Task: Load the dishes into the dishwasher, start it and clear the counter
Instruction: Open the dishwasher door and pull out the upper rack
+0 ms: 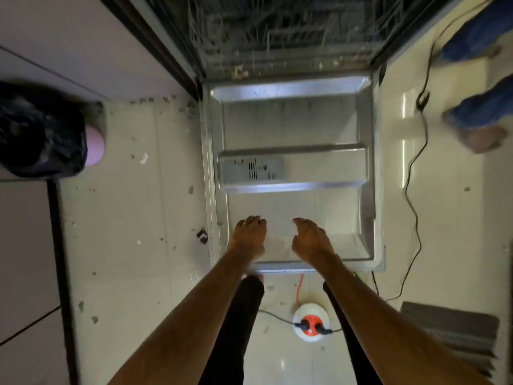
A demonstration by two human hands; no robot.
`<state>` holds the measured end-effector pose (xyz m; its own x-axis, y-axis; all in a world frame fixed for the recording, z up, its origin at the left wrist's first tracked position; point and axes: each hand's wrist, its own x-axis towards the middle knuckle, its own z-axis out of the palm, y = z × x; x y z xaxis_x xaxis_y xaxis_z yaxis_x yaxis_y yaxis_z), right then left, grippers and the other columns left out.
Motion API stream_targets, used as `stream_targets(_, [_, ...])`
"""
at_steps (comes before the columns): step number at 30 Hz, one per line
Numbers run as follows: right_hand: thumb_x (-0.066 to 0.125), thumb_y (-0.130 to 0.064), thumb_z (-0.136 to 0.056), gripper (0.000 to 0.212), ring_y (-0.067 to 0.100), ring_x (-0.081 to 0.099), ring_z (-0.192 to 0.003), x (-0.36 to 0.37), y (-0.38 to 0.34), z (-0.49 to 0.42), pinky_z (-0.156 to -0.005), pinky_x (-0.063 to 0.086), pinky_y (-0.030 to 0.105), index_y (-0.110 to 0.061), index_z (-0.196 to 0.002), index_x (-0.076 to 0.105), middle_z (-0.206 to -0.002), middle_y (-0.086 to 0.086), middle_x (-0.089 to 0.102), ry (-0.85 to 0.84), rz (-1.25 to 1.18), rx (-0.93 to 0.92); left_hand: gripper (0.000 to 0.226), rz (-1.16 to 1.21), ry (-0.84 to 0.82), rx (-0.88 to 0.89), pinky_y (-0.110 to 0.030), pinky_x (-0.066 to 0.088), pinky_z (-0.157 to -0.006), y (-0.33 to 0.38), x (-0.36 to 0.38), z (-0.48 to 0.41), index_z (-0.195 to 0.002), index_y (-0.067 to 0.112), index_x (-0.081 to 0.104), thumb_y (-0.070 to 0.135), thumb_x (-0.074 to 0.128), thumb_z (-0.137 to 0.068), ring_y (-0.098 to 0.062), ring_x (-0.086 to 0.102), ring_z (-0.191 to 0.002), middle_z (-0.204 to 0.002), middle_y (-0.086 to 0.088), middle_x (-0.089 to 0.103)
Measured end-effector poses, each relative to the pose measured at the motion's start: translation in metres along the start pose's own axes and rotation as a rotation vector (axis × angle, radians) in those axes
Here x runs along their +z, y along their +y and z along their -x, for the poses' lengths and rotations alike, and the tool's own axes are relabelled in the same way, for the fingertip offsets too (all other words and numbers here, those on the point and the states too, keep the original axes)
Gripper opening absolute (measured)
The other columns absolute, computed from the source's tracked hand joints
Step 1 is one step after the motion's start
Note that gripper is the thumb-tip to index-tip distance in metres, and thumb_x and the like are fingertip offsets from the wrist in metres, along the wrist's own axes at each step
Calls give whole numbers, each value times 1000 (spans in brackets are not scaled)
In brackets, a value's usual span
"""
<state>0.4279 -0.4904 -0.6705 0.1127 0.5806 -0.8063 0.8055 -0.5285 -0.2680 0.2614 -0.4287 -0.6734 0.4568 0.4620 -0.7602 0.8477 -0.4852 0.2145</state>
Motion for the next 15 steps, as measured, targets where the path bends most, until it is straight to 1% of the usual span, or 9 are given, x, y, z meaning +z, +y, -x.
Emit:
stream_targets(2, [48,-10,-97,55,29,48,-137,-41,-19,-3,-115,35,37,-12,-151,42,-149,13,50,78,-43,-5,58,14,92,-2,-38,33,-117,-4,-46,-4,-144,5,42,8,60,-90,-26,41,-138,-148,-12,46])
stream_targets(5, [53,-9,-95,47,32,59,-123,-106,-44,-12,-107,46,39,-12,-142,52,-134,16,61,269,-81,-69,57,28,255,25,-37,30,-118,-5,-114,-8,-146,5,41,6,57,-90,-26,38,-141,-150,-12,45])
stream_targets(7, [55,-7,-93,45,33,64,-115,-155,-60,-15,-101,52,40,-13,-137,56,-126,17,65,421,-103,-146,59,44,367,54,-38,30,-119,-2,-160,-9,-146,4,42,3,57,-89,-27,39,-141,-150,-12,46])
stream_targets(11, [59,4,-84,45,37,69,-99,-247,-82,-13,-86,59,42,-9,-127,63,-111,21,68,753,-115,-358,66,68,588,117,-45,42,-110,7,-237,-15,-138,-1,53,-4,63,-73,-36,50,-132,-142,-19,53])
stream_targets(13, [59,8,-81,45,37,67,-102,-286,-90,-9,-83,59,41,-8,-123,64,-115,20,67,900,-124,-448,65,62,735,152,-46,43,-110,11,-269,-17,-137,-2,54,-5,57,-72,-38,49,-133,-143,-21,52])
stream_targets(15, [56,9,-81,45,33,62,-112,-319,-97,-8,-91,56,40,-7,-122,63,-123,17,63,1015,-99,-551,62,67,886,204,-45,38,-115,16,-301,-18,-139,-3,50,-2,46,-78,-37,42,-139,-147,-22,47])
